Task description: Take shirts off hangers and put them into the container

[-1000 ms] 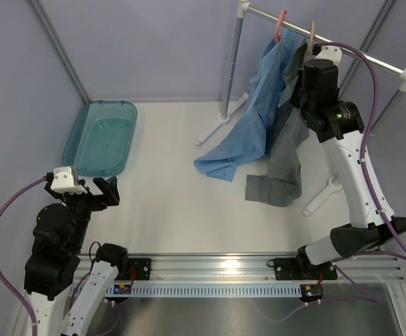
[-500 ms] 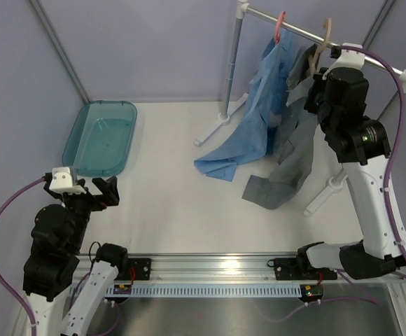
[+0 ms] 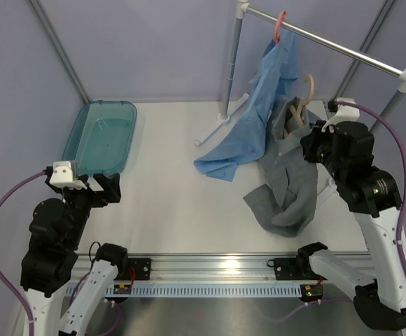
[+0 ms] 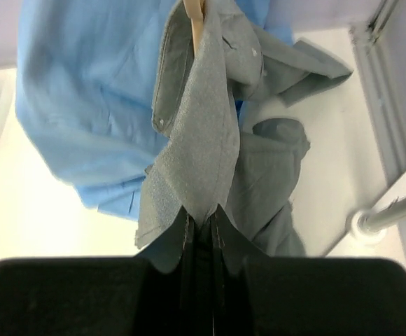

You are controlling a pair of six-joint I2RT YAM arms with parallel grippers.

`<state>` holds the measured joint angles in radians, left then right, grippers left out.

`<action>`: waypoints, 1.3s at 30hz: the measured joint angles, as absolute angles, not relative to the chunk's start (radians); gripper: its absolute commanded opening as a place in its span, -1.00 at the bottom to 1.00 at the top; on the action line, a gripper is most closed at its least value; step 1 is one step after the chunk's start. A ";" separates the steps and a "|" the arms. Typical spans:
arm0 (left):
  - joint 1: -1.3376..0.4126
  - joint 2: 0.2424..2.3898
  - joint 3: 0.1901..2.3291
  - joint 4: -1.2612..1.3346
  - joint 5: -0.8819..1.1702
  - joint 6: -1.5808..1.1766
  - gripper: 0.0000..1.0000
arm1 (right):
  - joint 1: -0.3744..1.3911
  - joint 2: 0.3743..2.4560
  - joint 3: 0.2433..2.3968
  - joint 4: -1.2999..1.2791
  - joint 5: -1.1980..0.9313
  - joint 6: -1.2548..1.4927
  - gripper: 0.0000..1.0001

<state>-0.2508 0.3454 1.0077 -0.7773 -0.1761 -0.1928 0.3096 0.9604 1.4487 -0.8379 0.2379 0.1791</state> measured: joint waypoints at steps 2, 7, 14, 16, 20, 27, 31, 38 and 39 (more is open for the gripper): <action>-0.251 0.363 1.015 -0.777 -0.164 -0.193 0.98 | 0.310 0.921 1.422 -0.887 0.181 0.189 -1.00; -0.251 0.433 1.065 -0.778 -0.125 -0.194 0.98 | 0.310 0.827 1.409 -0.977 -0.029 0.210 -1.00; -0.251 0.570 1.180 -0.775 -0.080 -0.192 0.98 | 0.310 0.787 1.425 -0.999 -0.373 0.202 -1.00; -0.251 0.614 1.212 -0.777 -0.064 -0.193 0.98 | 0.310 0.815 1.454 -0.997 -0.449 0.210 -1.00; -0.251 0.712 1.308 -0.779 -0.002 -0.206 0.98 | 0.312 0.904 1.541 -0.952 -0.562 0.242 -1.00; -0.251 0.812 1.475 -0.769 0.157 -0.268 0.98 | 0.435 1.054 1.664 -0.802 -0.628 0.258 -1.00; -0.252 0.853 1.559 -0.750 0.236 -0.314 0.98 | 0.557 1.118 1.663 -0.734 -0.601 0.239 -1.00; -0.304 0.878 1.586 -0.681 0.292 -0.413 0.98 | 0.655 1.205 1.569 -0.593 -0.514 0.229 -1.00; -0.333 0.883 1.586 -0.670 0.290 -0.425 0.98 | 0.664 1.220 1.560 -0.574 -0.502 0.230 -1.00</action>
